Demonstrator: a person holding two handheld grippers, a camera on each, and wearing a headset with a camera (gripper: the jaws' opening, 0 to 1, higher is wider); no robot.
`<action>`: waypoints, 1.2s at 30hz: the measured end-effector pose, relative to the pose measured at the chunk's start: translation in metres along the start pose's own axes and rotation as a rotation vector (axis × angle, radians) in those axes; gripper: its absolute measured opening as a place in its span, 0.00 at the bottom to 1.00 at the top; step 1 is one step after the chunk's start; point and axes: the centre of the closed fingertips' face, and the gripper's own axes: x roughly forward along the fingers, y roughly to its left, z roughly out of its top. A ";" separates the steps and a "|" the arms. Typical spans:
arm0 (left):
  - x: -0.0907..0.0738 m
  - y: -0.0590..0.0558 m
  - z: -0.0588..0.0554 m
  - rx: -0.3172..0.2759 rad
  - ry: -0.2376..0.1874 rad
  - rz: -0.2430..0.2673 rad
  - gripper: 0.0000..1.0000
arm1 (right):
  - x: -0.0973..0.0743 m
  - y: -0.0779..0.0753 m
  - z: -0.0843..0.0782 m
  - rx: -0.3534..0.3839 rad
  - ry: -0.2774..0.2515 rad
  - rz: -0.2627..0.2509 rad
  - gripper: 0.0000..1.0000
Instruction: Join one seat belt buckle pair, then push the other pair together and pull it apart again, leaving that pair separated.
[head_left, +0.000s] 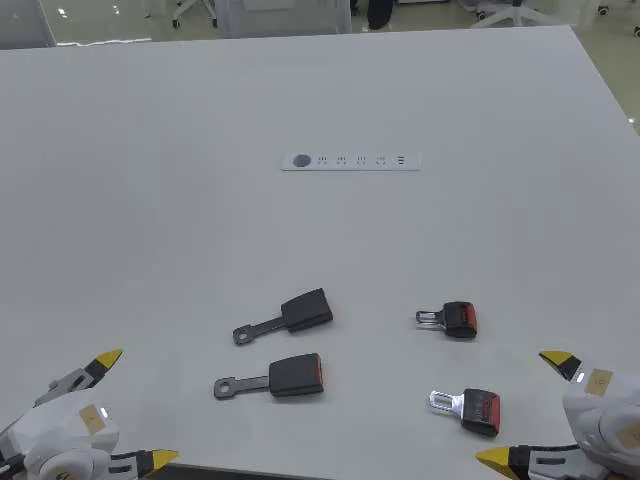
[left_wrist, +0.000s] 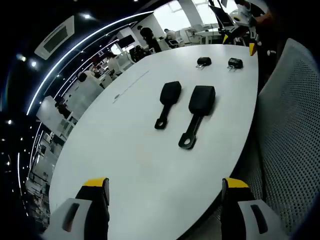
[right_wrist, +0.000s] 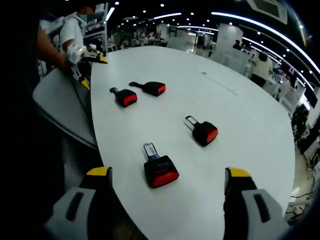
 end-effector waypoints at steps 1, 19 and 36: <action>0.000 0.000 0.000 0.000 0.002 0.000 0.94 | 0.001 -0.001 0.000 0.001 -0.001 0.000 0.93; 0.001 -0.001 -0.004 0.002 0.025 0.001 0.94 | 0.004 -0.001 -0.007 0.006 0.000 0.012 0.92; -0.001 0.001 -0.001 0.003 0.006 0.008 0.95 | -0.002 0.004 -0.007 0.020 -0.007 -0.017 0.92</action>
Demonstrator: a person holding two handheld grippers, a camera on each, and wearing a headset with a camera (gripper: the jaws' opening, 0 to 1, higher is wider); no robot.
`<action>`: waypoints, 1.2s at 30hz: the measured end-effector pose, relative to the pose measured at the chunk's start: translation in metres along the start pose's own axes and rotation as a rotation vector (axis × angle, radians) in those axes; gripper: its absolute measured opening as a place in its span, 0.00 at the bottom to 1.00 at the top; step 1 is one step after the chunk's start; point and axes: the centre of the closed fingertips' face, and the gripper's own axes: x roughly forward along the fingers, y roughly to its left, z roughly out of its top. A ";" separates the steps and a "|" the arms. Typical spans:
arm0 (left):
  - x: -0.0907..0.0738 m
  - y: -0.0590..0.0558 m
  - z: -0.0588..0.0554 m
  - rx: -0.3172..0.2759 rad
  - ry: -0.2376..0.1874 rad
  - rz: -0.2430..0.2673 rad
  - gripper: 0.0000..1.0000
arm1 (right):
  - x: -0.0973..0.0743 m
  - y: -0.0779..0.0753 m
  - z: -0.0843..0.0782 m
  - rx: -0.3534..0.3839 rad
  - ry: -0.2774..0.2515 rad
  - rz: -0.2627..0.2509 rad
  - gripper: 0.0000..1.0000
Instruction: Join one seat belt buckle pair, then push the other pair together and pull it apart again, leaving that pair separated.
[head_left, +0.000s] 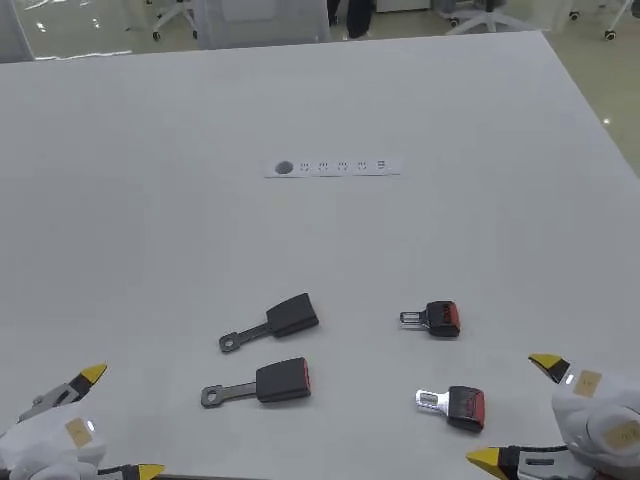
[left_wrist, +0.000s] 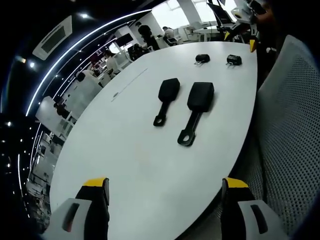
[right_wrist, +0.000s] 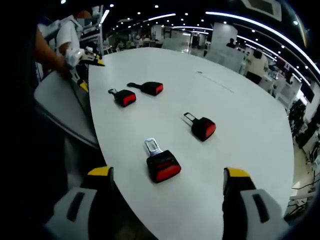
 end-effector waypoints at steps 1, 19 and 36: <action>0.000 0.000 0.001 0.002 -0.003 0.001 0.95 | 0.001 0.002 0.001 -0.007 0.003 0.004 0.92; -0.002 -0.001 0.002 0.003 -0.018 0.000 0.94 | -0.002 0.006 0.006 -0.008 0.000 -0.002 0.90; -0.001 -0.001 0.001 0.008 -0.009 0.001 0.94 | -0.003 0.003 0.008 -0.004 -0.008 -0.005 0.90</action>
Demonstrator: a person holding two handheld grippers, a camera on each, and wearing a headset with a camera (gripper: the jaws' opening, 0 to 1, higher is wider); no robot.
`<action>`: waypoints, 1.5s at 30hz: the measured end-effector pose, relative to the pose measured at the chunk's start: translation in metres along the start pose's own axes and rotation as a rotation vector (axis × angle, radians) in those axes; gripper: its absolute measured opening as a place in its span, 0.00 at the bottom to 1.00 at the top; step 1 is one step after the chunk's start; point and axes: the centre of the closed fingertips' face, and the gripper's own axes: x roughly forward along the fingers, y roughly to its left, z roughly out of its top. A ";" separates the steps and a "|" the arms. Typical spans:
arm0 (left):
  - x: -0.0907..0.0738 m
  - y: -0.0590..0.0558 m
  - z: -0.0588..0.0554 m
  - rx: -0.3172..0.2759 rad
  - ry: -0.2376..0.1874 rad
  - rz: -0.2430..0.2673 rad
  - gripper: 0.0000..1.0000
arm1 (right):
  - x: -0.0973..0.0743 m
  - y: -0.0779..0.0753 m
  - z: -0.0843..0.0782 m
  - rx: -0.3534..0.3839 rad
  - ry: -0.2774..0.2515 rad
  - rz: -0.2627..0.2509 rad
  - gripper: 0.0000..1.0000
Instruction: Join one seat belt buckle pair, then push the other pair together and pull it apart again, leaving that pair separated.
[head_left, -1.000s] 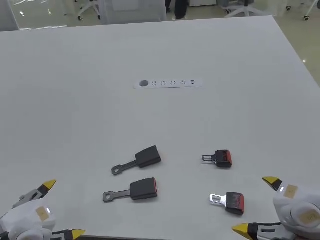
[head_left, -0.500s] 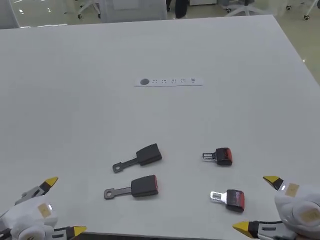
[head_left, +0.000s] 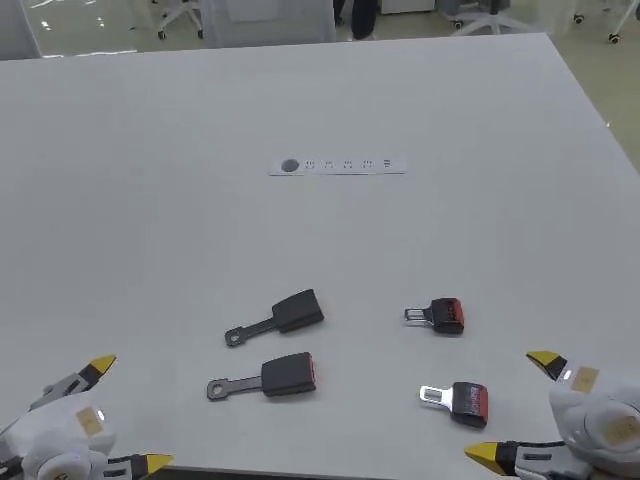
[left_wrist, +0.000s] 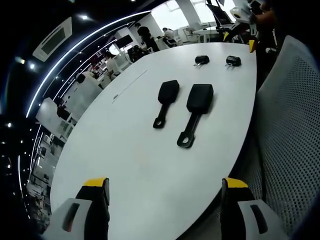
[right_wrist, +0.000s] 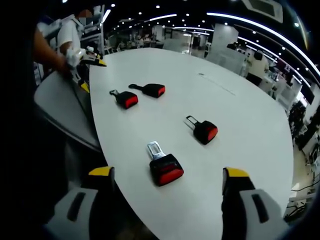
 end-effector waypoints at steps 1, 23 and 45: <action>0.000 0.000 0.000 0.000 0.000 0.001 0.94 | 0.000 0.000 0.000 0.001 0.000 0.002 0.90; 0.003 0.000 -0.003 0.001 0.014 -0.006 0.94 | 0.003 -0.003 0.000 -0.003 0.003 0.010 0.90; 0.004 -0.007 -0.003 0.005 0.017 -0.038 1.00 | 0.001 -0.008 0.002 -0.036 -0.008 0.019 0.96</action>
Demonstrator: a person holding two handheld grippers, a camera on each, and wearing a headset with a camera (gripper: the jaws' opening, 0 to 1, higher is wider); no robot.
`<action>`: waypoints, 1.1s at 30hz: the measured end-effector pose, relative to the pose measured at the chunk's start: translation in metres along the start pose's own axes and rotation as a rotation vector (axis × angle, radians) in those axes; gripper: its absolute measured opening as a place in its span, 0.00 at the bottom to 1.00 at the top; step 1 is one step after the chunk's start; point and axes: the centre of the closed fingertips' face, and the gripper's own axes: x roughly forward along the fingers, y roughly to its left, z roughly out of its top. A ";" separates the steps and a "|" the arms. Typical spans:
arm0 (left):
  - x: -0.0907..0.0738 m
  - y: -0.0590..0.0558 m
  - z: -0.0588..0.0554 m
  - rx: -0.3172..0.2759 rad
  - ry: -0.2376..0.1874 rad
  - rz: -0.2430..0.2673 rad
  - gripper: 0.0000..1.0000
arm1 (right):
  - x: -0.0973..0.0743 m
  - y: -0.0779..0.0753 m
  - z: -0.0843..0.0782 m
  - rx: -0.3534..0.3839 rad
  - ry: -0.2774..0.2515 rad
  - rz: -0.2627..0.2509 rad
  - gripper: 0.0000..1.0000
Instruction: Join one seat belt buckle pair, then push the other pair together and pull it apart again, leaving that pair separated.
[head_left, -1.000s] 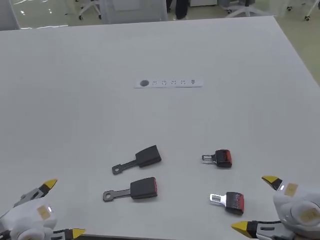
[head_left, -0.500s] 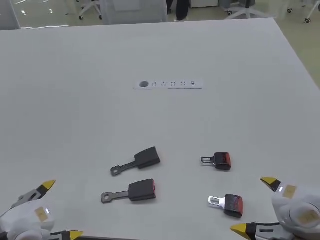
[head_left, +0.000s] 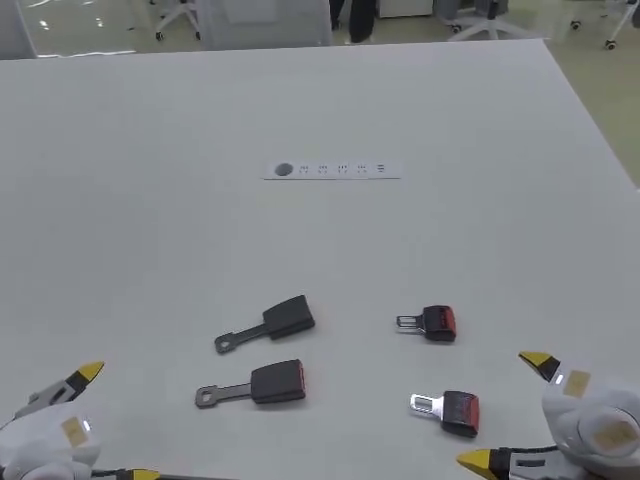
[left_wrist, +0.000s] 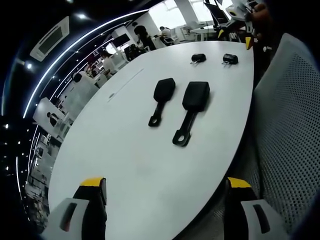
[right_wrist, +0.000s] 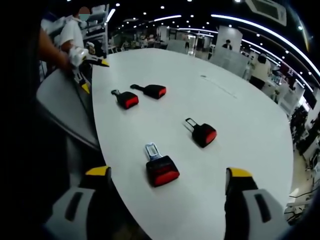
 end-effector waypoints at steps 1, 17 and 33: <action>0.000 -0.001 0.001 -0.003 -0.001 -0.004 1.00 | 0.000 0.000 0.000 -0.003 -0.001 -0.002 0.97; -0.001 0.000 0.036 -0.021 -0.033 -0.056 0.96 | -0.006 -0.001 0.006 -0.001 -0.019 -0.018 0.94; 0.020 -0.014 0.079 0.132 -0.004 -0.144 0.79 | -0.009 0.003 0.011 -0.106 0.031 0.039 0.70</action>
